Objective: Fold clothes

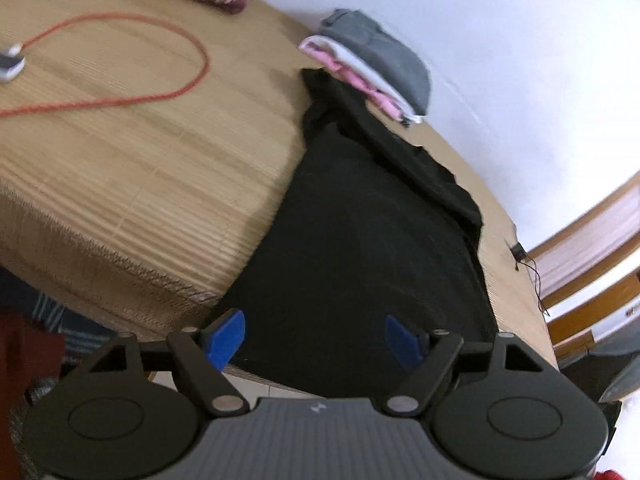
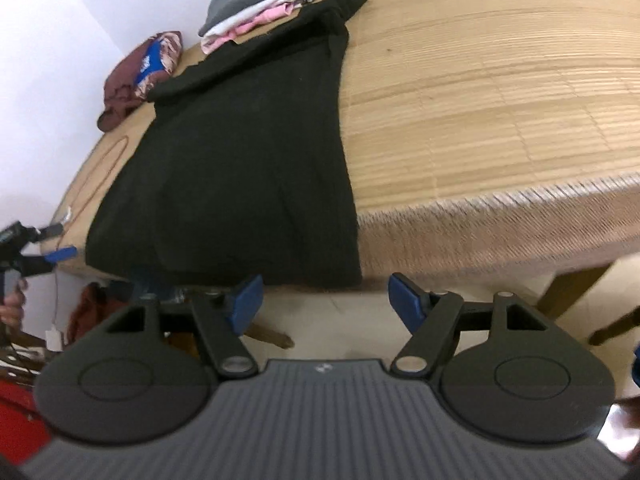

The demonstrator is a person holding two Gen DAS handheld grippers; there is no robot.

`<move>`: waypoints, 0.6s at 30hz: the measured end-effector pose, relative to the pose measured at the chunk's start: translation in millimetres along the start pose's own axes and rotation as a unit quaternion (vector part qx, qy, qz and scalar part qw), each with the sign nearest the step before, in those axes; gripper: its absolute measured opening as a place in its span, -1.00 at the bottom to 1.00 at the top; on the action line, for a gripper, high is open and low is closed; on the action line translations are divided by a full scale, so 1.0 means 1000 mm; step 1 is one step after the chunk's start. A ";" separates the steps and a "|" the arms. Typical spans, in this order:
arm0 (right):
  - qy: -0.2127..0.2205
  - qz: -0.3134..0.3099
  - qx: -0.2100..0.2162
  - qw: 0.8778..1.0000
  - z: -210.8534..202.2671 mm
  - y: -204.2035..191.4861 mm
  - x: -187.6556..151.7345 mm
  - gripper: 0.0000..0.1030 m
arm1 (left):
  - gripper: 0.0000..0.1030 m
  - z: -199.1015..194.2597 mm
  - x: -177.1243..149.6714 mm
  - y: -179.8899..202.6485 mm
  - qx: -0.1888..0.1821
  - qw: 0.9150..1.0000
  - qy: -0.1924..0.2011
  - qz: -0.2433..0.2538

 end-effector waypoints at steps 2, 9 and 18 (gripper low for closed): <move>0.005 0.007 0.013 1.000 0.004 0.001 0.009 0.41 | 0.55 0.006 0.001 -0.003 0.008 1.000 -0.012 0.000; 0.011 0.059 0.058 0.997 0.010 0.008 0.024 0.25 | 0.56 0.024 0.003 -0.008 0.055 0.998 -0.013 0.010; 0.009 0.110 0.039 0.993 0.013 0.027 0.017 -0.23 | 0.55 0.030 0.007 -0.019 0.090 0.996 -0.022 0.004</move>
Point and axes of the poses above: each gripper's, at about its wrist camera, not at the fingertips, and z roughly the way its jaws point, y to its right, x to its top, the point moved 4 cm from there along z, roughly the way its jaws point, and after that the axes turned 12 degrees about x, right-handed, at the moved point
